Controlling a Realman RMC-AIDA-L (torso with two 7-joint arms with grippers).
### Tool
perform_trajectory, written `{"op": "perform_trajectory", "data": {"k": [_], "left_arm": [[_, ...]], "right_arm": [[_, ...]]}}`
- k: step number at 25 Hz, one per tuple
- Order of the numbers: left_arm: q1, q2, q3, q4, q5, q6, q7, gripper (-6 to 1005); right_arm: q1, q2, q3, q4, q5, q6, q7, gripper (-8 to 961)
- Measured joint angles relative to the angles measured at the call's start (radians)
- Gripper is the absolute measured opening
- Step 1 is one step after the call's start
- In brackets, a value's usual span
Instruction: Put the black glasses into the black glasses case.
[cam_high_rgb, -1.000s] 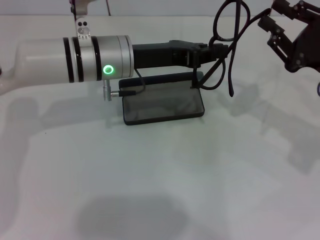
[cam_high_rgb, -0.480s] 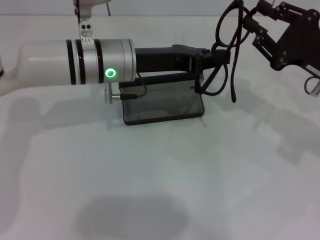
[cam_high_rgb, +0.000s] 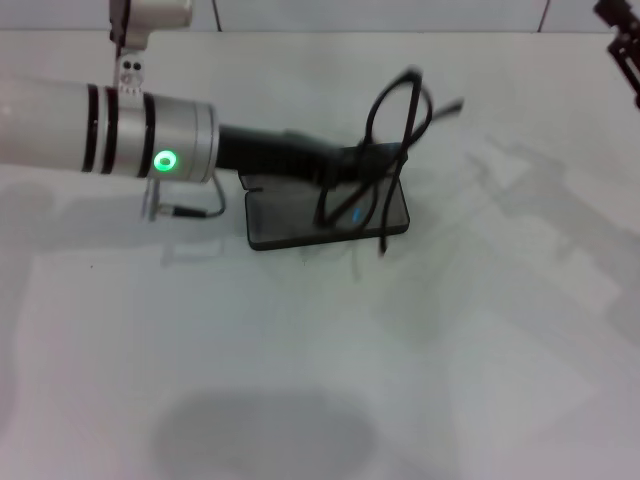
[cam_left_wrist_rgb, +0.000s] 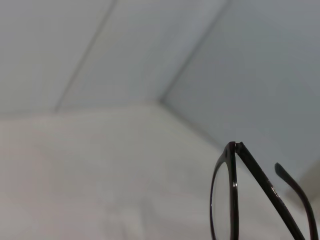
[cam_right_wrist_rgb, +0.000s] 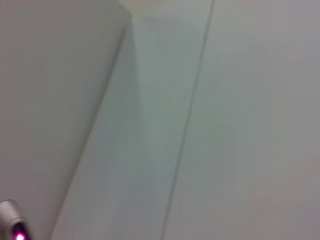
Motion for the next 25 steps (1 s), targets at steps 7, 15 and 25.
{"op": "perform_trajectory", "data": {"k": [7,15,25], "left_arm": [[-0.003,0.005,0.001,0.013,0.183,0.061,-0.063,173],[-0.016,-0.013,0.001,0.015,0.275,0.051,-0.083,175],[-0.014,-0.021,-0.011,0.023,0.307,0.015,-0.108,311]], "right_arm": [[-0.025,0.000,0.049,-0.001,0.001,0.001,0.000,319],[-0.025,0.003,0.043,0.003,-0.005,0.001,0.000,319],[-0.026,0.003,0.016,0.005,-0.014,0.002,0.000,318]]}}
